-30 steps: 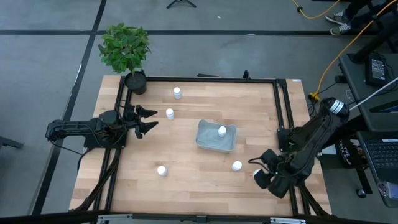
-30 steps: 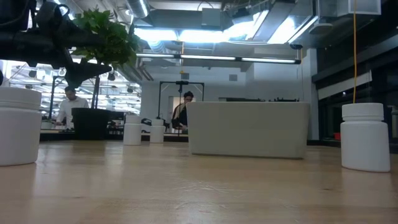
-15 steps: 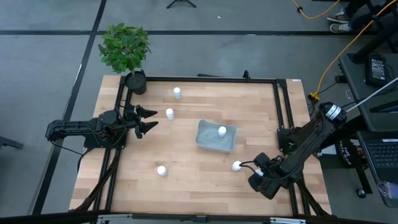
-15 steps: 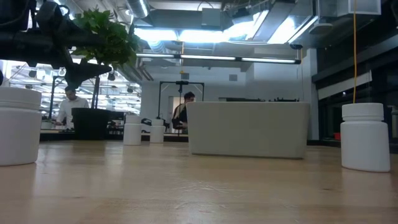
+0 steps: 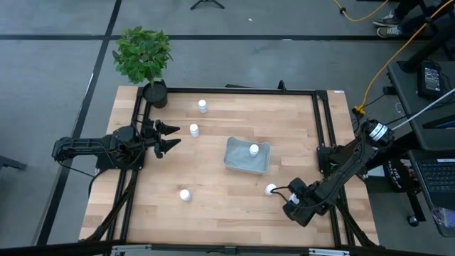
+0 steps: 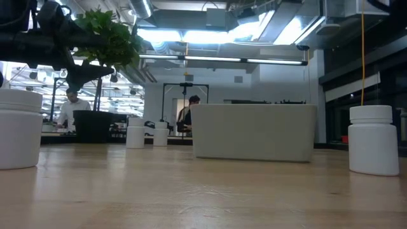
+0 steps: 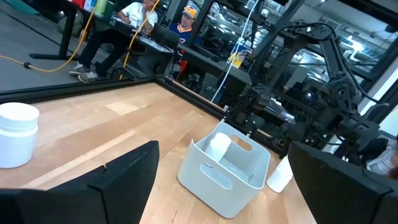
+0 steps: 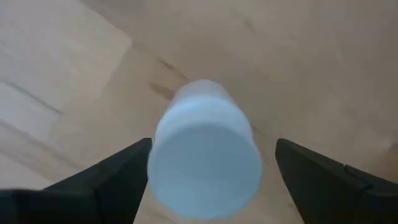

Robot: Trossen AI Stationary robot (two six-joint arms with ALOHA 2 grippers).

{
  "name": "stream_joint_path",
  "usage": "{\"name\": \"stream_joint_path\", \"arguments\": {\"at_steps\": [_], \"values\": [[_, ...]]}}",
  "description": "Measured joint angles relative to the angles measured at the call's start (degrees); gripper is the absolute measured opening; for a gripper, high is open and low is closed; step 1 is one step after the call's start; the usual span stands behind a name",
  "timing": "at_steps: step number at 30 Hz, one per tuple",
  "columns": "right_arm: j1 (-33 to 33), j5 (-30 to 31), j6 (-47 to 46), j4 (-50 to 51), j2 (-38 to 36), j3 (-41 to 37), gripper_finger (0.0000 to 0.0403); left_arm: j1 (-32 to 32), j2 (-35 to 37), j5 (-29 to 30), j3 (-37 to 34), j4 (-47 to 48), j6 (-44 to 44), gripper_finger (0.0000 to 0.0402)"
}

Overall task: Pick and place pill bottles into a basket
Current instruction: Put the bottom white small pill bottle into the bin

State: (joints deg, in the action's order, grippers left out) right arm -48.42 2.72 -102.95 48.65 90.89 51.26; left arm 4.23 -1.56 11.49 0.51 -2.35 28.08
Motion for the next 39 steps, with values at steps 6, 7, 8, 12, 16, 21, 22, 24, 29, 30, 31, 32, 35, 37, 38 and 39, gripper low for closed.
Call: {"name": "stream_joint_path", "arguments": {"at_steps": [6,7,8,12,16,21,22,24,29,30,31,32,35,37,38,39], "values": [[2.7,0.1,3.7,0.4,0.0,0.7,0.0335,0.0,0.0,0.0,0.0,0.0,1.3,0.0349],[3.1,0.1,4.4,0.4,0.0,1.0,0.0332,0.0,0.0,0.0,0.0,0.0,1.3,0.0349],[3.4,0.1,4.8,0.4,0.0,1.3,0.0328,0.0,0.0,0.0,0.0,0.0,1.3,0.0349],[4.4,-0.5,5.7,0.4,0.0,1.9,0.0308,0.0,0.0,0.0,0.0,0.0,1.3,0.0349],[4.5,-2.9,5.8,0.5,0.0,2.1,0.0272,0.0,0.0,0.0,0.0,0.0,1.3,0.0349],[4.4,-4.0,5.8,0.7,0.0,2.1,0.0223,0.0,0.0,0.0,0.0,0.0,1.2,0.0349],[4.4,-4.0,5.8,0.7,0.0,2.1,0.0214,0.0,0.0,0.0,0.0,0.0,1.2,0.0349],[4.4,-4.0,5.9,0.7,-0.1,2.1,0.0196,0.0,0.0,0.0,0.0,0.0,1.2,0.0349],[4.4,-4.0,6.2,0.8,-0.3,2.1,0.0172,0.0,0.0,0.0,0.0,0.0,1.2,0.0349],[4.4,-4.0,6.5,0.7,-0.4,2.1,0.0172,0.0,0.0,0.0,0.0,0.0,1.2,0.0349],[4.4,-4.0,6.9,0.7,-0.7,2.1,0.0172,0.0,0.0,0.0,0.0,0.0,1.2,0.0349],[4.4,-4.0,7.1,0.7,-1.0,2.1,0.0172,0.0,0.0,0.0,0.0,0.0,1.2,0.0349],[4.7,-3.9,7.9,1.6,-2.5,2.1,0.0175,0.0,0.0,0.0,0.0,0.0,1.2,0.0349],[5.2,-3.9,9.1,2.6,-3.9,2.1,0.0174,0.0,0.0,0.0,0.0,0.0,1.2,0.0349],[5.6,-3.8,9.8,3.1,-4.8,2.1,0.0171,0.0,0.0,0.0,0.0,0.0,1.2,0.0349],[6.0,-3.0,10.4,3.7,-5.7,2.1,0.0171,0.0,0.0,0.0,0.0,0.0,1.2,0.0349]]}}
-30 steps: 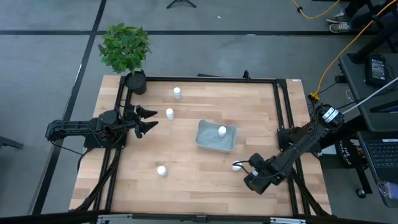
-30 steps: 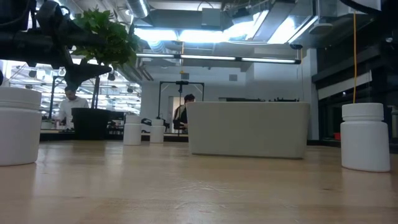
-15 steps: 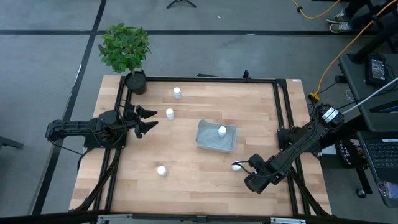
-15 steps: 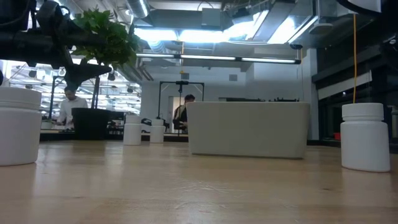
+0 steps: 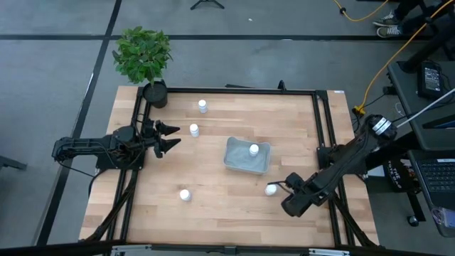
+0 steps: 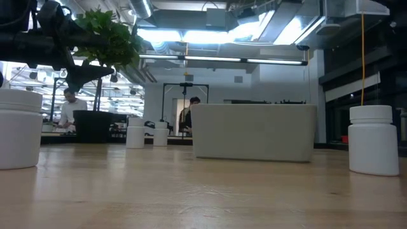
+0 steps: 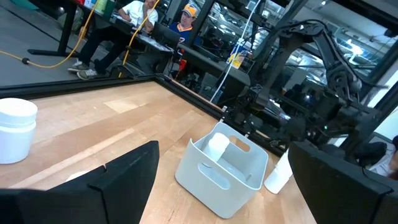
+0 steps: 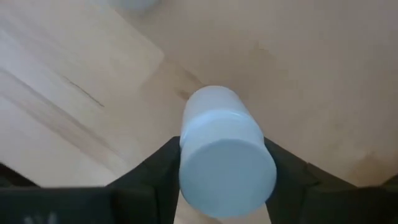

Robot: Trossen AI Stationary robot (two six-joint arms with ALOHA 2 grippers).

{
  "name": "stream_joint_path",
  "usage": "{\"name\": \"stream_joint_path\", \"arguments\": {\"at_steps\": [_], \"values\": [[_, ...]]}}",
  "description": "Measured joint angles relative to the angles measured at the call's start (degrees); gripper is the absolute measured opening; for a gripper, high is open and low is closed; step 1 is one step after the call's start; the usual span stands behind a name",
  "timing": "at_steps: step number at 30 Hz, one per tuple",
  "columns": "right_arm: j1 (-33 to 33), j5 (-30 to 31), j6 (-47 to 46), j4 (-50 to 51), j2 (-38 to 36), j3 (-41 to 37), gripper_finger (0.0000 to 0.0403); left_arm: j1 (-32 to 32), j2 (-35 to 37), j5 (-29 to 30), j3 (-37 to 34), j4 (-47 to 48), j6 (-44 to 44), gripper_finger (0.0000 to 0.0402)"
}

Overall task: Pick and place pill bottles into a basket
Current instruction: Put the bottom white small pill bottle into the bin

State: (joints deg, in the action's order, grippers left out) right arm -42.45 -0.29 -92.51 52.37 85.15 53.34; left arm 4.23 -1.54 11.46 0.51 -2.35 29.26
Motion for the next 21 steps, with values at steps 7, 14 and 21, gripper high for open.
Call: {"name": "stream_joint_path", "arguments": {"at_steps": [7,14,21], "values": [[5.0,5.0,6.5,1.8,-8.8,0.2,0.0171,0.0,0.0,-0.1,0.0,0.0,0.0,0.0349],[14.2,9.9,23.9,4.4,-13.9,8.8,0.0171,0.0,0.0,-0.3,0.0,0.0,0.0,0.0349],[26.5,11.4,47.1,7.4,-10.0,24.0,0.0171,0.0,-0.1,-0.3,0.0,0.0,0.0,0.0349]]}}
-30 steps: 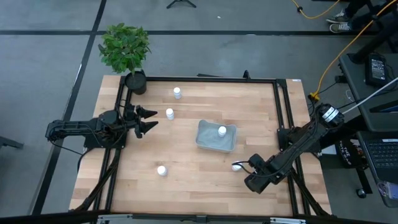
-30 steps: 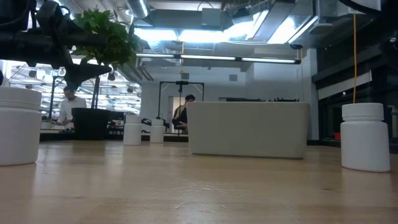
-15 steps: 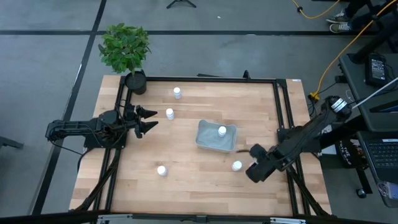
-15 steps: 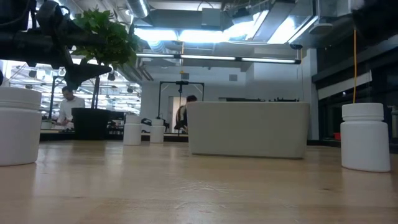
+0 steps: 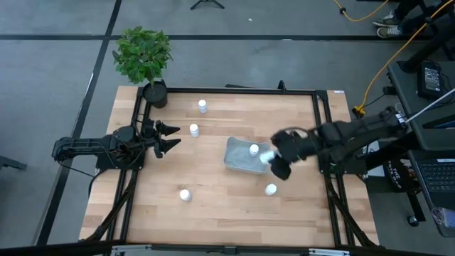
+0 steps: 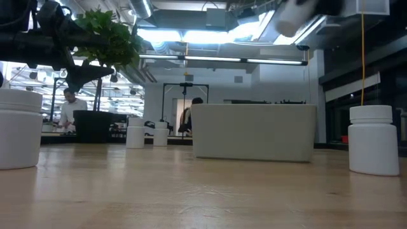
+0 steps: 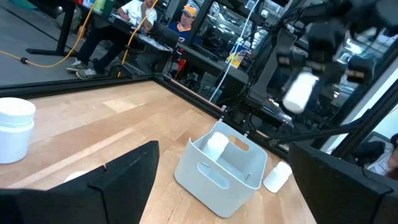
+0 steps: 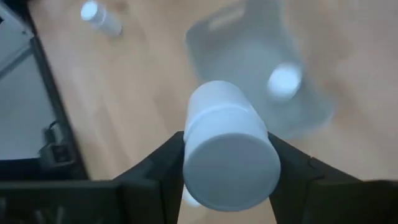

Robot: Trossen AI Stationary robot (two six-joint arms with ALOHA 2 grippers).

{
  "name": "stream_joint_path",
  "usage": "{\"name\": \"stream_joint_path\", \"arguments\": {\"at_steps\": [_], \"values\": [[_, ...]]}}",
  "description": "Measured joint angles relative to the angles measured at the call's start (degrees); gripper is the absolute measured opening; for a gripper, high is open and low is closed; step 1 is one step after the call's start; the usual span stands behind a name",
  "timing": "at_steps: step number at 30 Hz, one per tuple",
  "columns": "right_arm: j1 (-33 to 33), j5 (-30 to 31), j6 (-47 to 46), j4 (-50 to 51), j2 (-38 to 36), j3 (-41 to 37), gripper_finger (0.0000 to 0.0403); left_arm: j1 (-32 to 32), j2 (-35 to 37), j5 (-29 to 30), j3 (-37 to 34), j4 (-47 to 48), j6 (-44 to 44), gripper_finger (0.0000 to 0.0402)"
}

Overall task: Pick and place pill bottles into a basket
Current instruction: Put the bottom white small pill bottle into the bin

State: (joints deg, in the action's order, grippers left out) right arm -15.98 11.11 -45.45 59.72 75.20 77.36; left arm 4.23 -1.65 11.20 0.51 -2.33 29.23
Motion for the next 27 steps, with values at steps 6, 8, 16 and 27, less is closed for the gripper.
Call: {"name": "stream_joint_path", "arguments": {"at_steps": [6,8,16,27], "values": [[9.1,0.0,13.5,4.8,8.5,11.8,0.0171,0.0,-0.4,-0.7,0.0,0.1,0.0,0.0349],[11.3,-0.3,17.3,5.6,11.6,14.9,0.0171,0.0,-0.5,-0.9,0.0,0.1,0.0,0.0349],[16.4,-6.8,27.2,7.2,25.2,23.3,0.0171,0.0,-0.5,-1.0,0.0,0.1,0.0,0.0349],[17.0,-9.3,27.7,7.9,36.3,23.5,0.0171,0.0,-0.5,-5.0,0.0,0.8,-3.4,0.0349]]}}
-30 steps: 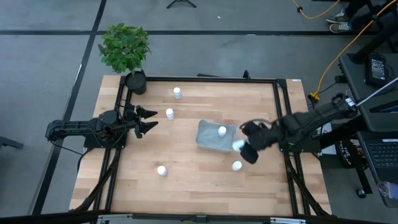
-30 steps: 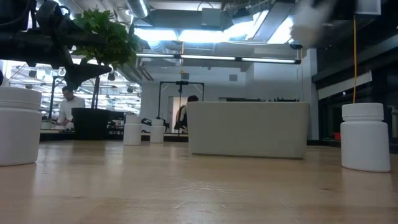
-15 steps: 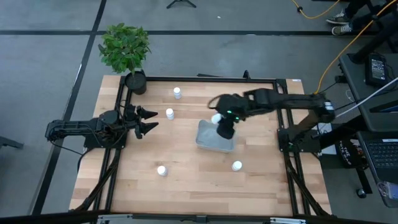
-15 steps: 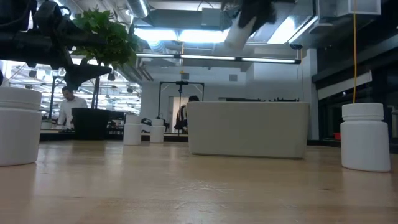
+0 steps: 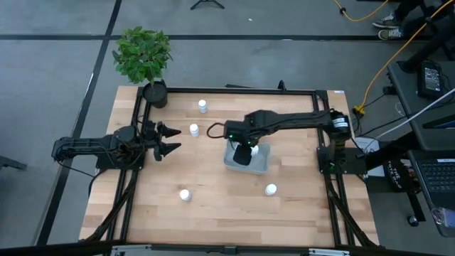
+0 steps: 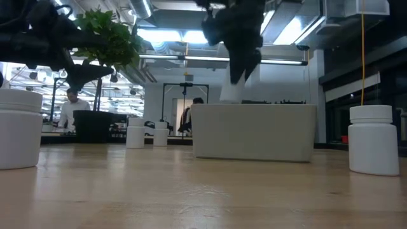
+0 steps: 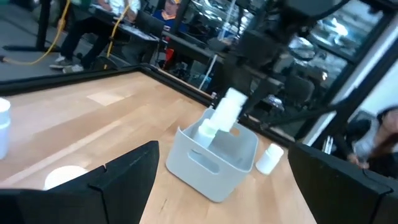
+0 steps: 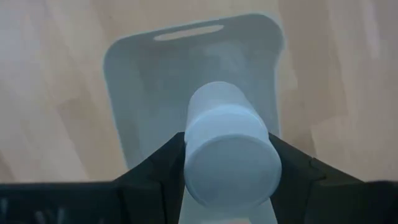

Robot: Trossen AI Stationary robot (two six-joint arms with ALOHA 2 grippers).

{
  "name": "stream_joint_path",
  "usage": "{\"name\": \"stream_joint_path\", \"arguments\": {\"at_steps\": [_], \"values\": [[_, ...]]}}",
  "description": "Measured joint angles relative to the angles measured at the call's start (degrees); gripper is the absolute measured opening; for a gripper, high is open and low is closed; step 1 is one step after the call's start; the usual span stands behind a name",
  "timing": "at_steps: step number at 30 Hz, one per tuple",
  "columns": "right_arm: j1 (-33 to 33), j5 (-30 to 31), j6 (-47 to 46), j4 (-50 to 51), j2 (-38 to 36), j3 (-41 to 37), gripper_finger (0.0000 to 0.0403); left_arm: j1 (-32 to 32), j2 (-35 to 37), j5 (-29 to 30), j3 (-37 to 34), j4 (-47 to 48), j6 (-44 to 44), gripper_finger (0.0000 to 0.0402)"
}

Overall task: Pick and place pill bottles into a basket
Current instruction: Put the bottom white small pill bottle into the bin

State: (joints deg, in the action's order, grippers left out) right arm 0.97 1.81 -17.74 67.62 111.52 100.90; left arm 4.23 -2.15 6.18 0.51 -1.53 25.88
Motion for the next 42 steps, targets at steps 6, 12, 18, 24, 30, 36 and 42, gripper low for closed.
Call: {"name": "stream_joint_path", "arguments": {"at_steps": [6,12,18,24,30,36,42], "values": [[0.3,0.2,0.7,-0.8,3.4,0.0,0.0171,0.0,0.0,-4.3,0.0,0.1,-3.1,0.0349],[1.5,0.7,3.0,-3.3,5.1,0.0,0.017,0.0,0.0,-4.6,0.0,0.1,-3.1,0.0349],[2.7,0.7,3.1,-4.4,5.6,-1.7,0.017,0.0,0.0,-4.7,0.0,0.1,-3.1,0.0349],[2.6,0.5,3.0,-6.6,5.5,-4.7,0.017,0.0,0.0,-4.7,0.0,0.1,-2.7,0.0349],[2.6,0.5,2.9,-8.9,5.5,-5.7,0.017,0.0,0.0,-4.7,0.0,0.1,-3.1,0.0349],[2.6,0.5,1.4,-12.8,5.5,-5.7,0.017,0.0,0.0,-4.7,0.0,0.1,-3.1,0.0349],[2.6,0.7,1.5,-13.7,6.0,-5.7,0.017,0.0,0.0,-4.7,0.0,0.1,-3.1,0.0349]]}}
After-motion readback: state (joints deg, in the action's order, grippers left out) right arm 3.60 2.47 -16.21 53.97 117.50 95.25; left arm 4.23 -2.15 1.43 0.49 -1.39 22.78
